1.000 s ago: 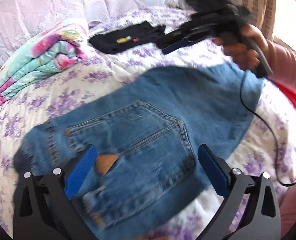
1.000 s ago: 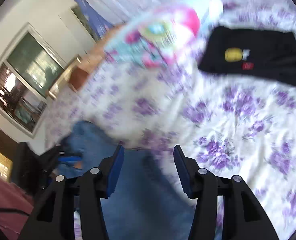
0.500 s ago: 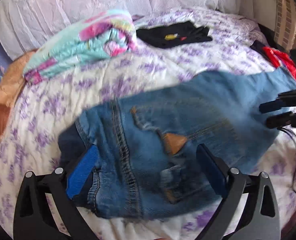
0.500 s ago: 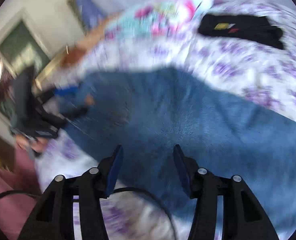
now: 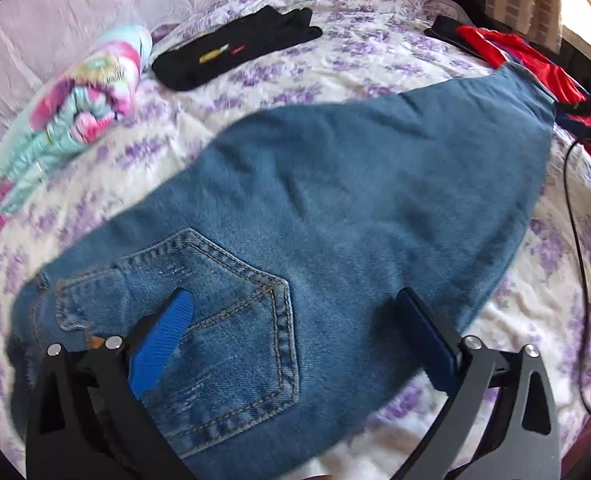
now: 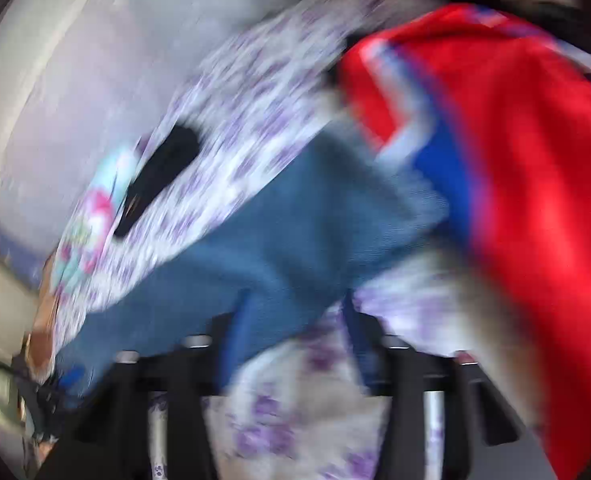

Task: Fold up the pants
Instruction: 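Grasp the leg hem with the right tool and lift it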

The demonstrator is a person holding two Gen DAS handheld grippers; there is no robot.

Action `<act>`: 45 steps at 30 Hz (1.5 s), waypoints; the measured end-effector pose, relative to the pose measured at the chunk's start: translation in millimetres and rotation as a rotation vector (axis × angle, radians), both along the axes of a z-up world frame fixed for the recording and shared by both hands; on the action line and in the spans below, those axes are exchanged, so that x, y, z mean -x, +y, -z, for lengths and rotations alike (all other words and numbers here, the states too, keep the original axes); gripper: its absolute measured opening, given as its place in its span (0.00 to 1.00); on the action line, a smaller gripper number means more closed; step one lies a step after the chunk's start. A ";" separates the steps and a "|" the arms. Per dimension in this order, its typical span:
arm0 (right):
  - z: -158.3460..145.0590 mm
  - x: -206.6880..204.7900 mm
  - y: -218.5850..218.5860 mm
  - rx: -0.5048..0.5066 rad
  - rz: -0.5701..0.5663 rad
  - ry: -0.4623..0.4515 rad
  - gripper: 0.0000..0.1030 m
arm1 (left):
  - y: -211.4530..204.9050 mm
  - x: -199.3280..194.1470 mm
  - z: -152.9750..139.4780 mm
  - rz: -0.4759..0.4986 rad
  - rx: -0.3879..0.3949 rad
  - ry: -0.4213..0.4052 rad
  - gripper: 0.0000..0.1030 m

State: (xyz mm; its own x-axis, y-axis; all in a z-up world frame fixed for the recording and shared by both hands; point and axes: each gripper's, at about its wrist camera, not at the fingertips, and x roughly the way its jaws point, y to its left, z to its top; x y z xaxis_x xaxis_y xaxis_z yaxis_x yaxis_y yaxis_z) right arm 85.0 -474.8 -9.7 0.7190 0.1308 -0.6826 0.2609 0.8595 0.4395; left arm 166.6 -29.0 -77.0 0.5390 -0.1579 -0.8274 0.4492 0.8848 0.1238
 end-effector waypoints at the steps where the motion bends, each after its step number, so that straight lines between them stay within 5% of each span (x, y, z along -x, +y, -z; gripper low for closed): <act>1: -4.3 8.0 -4.8 0.011 0.019 -0.024 0.62 | -0.8 2.6 -10.5 0.007 0.027 -0.019 0.96; 5: -3.0 15.7 -26.5 -0.022 0.040 -0.018 0.62 | -12.1 3.9 -44.6 0.019 0.156 -0.052 0.96; 8: 15.3 0.7 -34.8 -0.057 0.087 0.033 0.62 | -27.1 -1.4 -49.2 -0.015 0.176 -0.089 0.96; 13: 33.1 -12.9 -34.6 -0.119 0.127 0.032 0.62 | -50.1 -12.5 -18.3 -0.030 0.243 0.076 0.96; 16: 35.0 -19.2 -34.6 -0.151 0.145 0.017 0.61 | -67.1 -11.3 4.0 -0.021 0.183 0.117 0.96; 19: 38.0 -26.2 -32.6 -0.196 0.132 0.007 0.48 | -77.7 -3.2 15.1 -0.015 0.109 0.054 0.96; 26: 48.2 -33.4 -35.2 -0.239 0.154 -0.025 0.44 | -71.1 -5.5 2.1 -0.008 0.164 0.081 0.96; 33: 44.3 -32.8 -20.8 -0.129 0.165 -0.016 0.31 | -105.6 -7.9 -32.7 0.047 0.212 0.032 0.96; 38: 40.7 -31.2 -15.1 -0.097 0.152 -0.031 0.21 | -145.8 -35.5 10.9 -0.050 0.065 0.136 0.96; 41: 38.4 -30.5 -11.0 -0.060 0.151 -0.037 0.20 | -150.1 -26.9 11.4 -0.051 0.039 0.064 0.96; 45: 32.1 -30.0 -4.2 0.002 0.149 -0.043 0.18 | -144.8 -30.3 11.4 -0.063 0.077 0.103 0.96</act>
